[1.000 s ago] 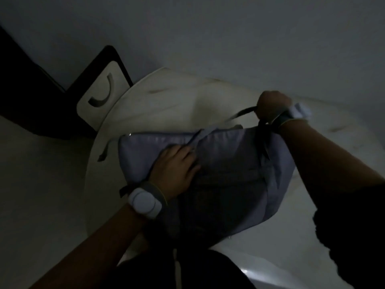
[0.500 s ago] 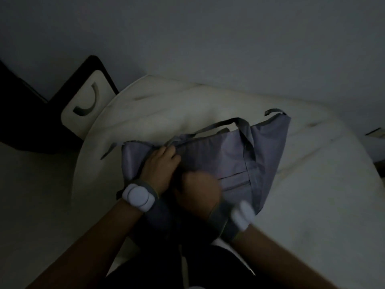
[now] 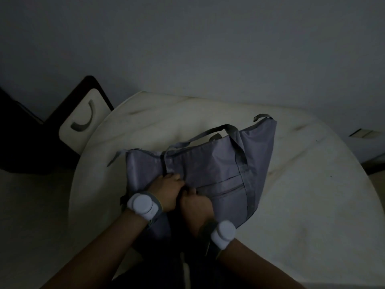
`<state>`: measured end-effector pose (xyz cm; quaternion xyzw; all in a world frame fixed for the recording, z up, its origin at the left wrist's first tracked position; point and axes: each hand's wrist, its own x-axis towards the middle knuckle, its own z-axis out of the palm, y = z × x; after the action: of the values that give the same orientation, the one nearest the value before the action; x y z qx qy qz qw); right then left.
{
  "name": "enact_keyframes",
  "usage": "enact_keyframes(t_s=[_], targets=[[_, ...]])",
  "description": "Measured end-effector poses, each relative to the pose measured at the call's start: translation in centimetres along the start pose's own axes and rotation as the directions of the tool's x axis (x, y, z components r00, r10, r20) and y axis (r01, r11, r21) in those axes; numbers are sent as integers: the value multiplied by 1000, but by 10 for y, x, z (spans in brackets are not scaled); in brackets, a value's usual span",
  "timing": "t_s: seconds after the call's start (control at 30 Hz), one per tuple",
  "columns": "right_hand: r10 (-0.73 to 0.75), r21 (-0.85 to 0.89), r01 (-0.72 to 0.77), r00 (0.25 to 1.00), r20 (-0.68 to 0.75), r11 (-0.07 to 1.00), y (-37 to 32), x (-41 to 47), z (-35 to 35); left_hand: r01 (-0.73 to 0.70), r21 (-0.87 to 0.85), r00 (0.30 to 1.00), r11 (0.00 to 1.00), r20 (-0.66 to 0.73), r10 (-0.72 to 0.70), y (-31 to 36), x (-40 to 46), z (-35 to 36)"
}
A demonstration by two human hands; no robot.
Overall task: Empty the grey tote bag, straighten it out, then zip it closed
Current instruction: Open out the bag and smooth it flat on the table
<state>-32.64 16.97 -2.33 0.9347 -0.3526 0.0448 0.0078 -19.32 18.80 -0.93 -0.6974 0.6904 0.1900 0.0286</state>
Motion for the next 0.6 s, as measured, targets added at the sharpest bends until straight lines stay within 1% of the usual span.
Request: enact_keyframes(t_s=[0.13, 0.2, 0.27, 0.33, 0.4, 0.5, 0.6], targets=[[-7, -34, 6, 999, -40, 999, -7, -3, 6, 5, -106, 1000, 994, 27, -2, -6, -3, -2], [1, -49, -3, 999, -47, 999, -10, -3, 7, -5, -91, 999, 996, 35, 9, -5, -3, -2], [-2, -63, -2, 997, -74, 998, -10, -4, 10, -11, -25, 999, 1000, 52, 12, -3, -3, -2], [-15, -82, 9, 998, -68, 997, -11, -4, 11, -5, 4, 999, 1000, 44, 4, -2, -5, -2], [-11, -76, 7, 998, -55, 997, -11, -5, 13, 8, -27, 999, 1000, 31, -7, -5, -6, -2], [16, -51, -17, 999, -32, 999, -13, -6, 15, 35, -86, 998, 996, 54, -30, -6, -7, -4], [5, -41, -6, 1000, -24, 999, -13, -8, 14, 57, -74, 995, 996, 87, -50, -6, -8, -4]])
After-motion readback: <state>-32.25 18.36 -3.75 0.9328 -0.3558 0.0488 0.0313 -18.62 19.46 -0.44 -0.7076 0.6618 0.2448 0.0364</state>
